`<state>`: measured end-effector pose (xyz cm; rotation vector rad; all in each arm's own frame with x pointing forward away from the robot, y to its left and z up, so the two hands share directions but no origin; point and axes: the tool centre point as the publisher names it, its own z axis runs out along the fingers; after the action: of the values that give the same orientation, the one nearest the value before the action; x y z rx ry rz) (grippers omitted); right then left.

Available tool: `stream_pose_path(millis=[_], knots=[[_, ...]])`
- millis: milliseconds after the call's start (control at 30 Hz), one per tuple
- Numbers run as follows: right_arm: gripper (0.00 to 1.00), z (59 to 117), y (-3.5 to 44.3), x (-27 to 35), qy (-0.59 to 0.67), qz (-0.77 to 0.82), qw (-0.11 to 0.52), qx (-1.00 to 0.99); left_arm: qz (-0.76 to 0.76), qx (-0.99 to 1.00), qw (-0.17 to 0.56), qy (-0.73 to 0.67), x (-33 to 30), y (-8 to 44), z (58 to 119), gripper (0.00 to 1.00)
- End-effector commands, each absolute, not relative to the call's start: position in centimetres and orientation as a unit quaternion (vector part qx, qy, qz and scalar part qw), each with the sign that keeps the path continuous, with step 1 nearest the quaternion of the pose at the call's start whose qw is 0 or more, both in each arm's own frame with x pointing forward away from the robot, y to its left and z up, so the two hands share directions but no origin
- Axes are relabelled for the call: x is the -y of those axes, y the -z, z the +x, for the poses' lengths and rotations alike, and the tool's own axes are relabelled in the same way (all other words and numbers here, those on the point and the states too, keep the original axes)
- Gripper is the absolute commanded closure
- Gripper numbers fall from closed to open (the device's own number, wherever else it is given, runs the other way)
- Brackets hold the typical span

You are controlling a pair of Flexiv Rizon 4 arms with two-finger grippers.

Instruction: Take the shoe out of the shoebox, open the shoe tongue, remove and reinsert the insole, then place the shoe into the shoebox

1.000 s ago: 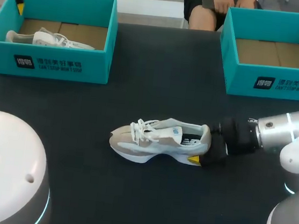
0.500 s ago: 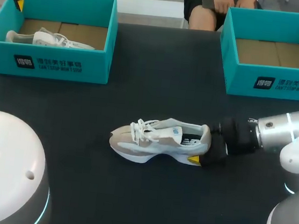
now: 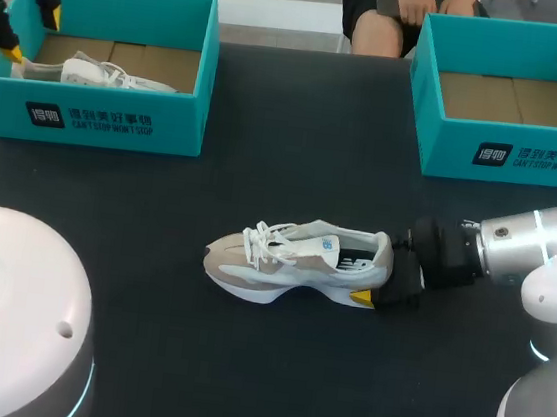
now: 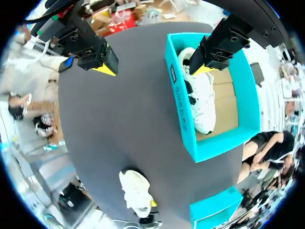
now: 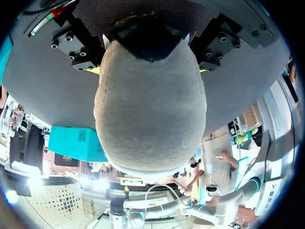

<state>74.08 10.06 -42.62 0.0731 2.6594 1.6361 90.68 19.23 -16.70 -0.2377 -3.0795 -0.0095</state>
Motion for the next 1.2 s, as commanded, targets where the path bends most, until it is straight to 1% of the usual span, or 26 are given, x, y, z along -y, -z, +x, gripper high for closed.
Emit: stream_pose_path(millis=[33, 367, 433, 467, 500, 533, 567, 600, 633, 667, 733, 833, 933, 1100, 1200], knots=[[1.0, 74.3, 43.1, -10.5, -0.522, 0.024, 0.01, -0.852, 0.127, 0.991, 0.027, 0.044, -18.6, 16.7, 90.3, 0.0], [1.0, 74.3, 43.1, -10.5, -0.522, 0.024, 0.01, -0.852, 0.127, 0.991, 0.027, 0.044, -18.6, 16.7, 90.3, 0.0], [1.0, 74.3, 43.1, -10.5, -0.522, 0.024, 0.01, -0.852, 0.19, 0.98, 0.03, 0.04, -16.7, 16.6, 89.9, 0.0], [1.0, 74.3, 43.1, -10.5, -0.522, 0.024, 0.01, -0.852, 0.202, 0.978, 0.025, 0.033, -15.9, 16.7, 89.5, 0.0], [1.0, 74.3, 43.1, -10.5, -0.522, 0.024, 0.01, -0.852, 0.248, 0.968, 0.012, 0.045, -14.9, 16.8, 89.2, 0.0], [1.0, 74.3, 43.1, -10.5, -0.522, 0.024, 0.01, -0.852, 0.264, 0.963, 0.027, 0.043, -14.2, 16.8, 89.3, 0.0], [1.0, 74.3, 43.1, -10.5, -0.522, 0.024, 0.01, -0.852, 0.287, 0.957, 0.014, 0.03, -13.1, 17.1, 88.9, 0.0], [1.0, 74.3, 43.1, -10.5, -0.522, 0.024, 0.01, -0.852, 0.311, 0.949, 0.033, 0.032, -12.1, 17.2, 88.8, 0.0], [1.0, 74.3, 43.1, -10.5, -0.522, 0.024, 0.01, -0.852, 0.314, 0.949, 0.021, 0.027, -11.3, 17.4, 88.4, 0.0], [1.0, 74.3, 43.1, -10.5, -0.522, 0.024, 0.01, -0.852, 0.345, 0.938, 0.03, 0.025, -10.4, 17.4, 88.1, 0.0], [1.0, 74.3, 43.1, -10.5, -0.522, 0.024, 0.01, -0.852, 0.39, 0.92, 0.013, 0.031, -8.5, 17.4, 87.6, 0.0], [1.0, 74.3, 43.1, -10.5, -0.522, 0.024, 0.01, -0.852, 0.411, 0.91, -0.028, 0.047, -5.2, 17.9, 86.6, 0.0], [1.0, 74.3, 43.1, -10.5, -0.522, 0.024, 0.01, -0.852, 0.44, 0.896, -0.03, 0.053, -2.2, 18.6, 85.9, 0.0], [1.0, 74.3, 43.1, -10.5, -0.522, 0.024, 0.01, -0.852, 0.521, 0.852, 0.019, 0.045, 1.5, 19.2, 85.4, 0.0], [1.0, 74.3, 43.1, -10.5, -0.522, 0.024, 0.01, -0.852, 0.524, 0.85, 0.042, 0.041, 3.2, 19.2, 84.6, 0.0]])
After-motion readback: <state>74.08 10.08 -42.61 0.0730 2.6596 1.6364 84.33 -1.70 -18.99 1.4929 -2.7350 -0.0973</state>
